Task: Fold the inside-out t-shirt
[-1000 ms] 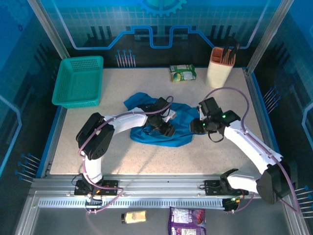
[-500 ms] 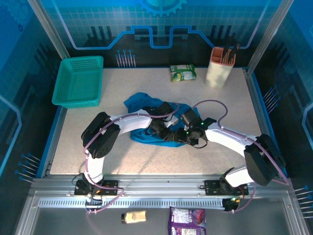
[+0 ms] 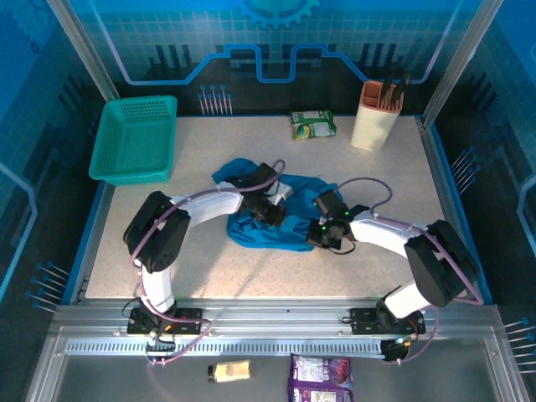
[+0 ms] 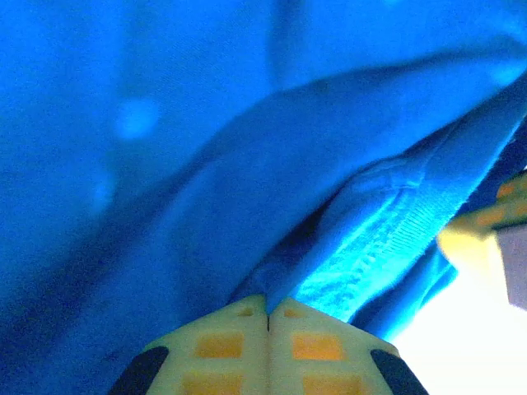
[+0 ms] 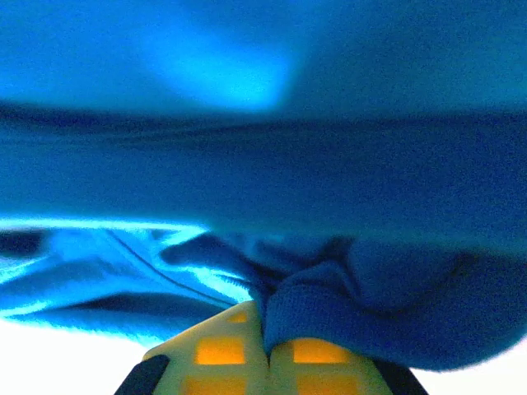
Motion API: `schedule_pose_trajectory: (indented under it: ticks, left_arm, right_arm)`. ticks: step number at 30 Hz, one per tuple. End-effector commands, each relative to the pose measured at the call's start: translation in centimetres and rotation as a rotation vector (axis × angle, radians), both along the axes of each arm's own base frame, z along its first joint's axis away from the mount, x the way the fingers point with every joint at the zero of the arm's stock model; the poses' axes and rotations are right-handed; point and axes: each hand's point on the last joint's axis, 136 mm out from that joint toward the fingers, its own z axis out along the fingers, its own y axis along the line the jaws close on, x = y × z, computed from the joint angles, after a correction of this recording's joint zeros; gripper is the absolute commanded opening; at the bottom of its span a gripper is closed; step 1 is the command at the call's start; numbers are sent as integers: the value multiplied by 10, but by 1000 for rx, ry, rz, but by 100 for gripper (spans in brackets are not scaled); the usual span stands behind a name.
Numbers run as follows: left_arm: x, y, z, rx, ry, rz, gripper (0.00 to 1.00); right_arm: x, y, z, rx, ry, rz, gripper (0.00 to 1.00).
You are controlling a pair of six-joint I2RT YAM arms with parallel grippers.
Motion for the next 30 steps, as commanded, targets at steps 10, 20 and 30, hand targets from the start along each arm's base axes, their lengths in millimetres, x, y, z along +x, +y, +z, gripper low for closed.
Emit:
schedule_pose_trajectory:
  ticks: [10,20,30]
  left_arm:
    - [19,-5,29,-484,301,241,0]
    - [14,-18,30,-587,369,191,0]
    - [8,-17,31,-572,381,167,0]
  right_arm:
    - [10,-97,32,-140,-43,-39,13]
    - [21,28,88,160,-320,386,41]
    - [63,68,62,135,-650,598,40]
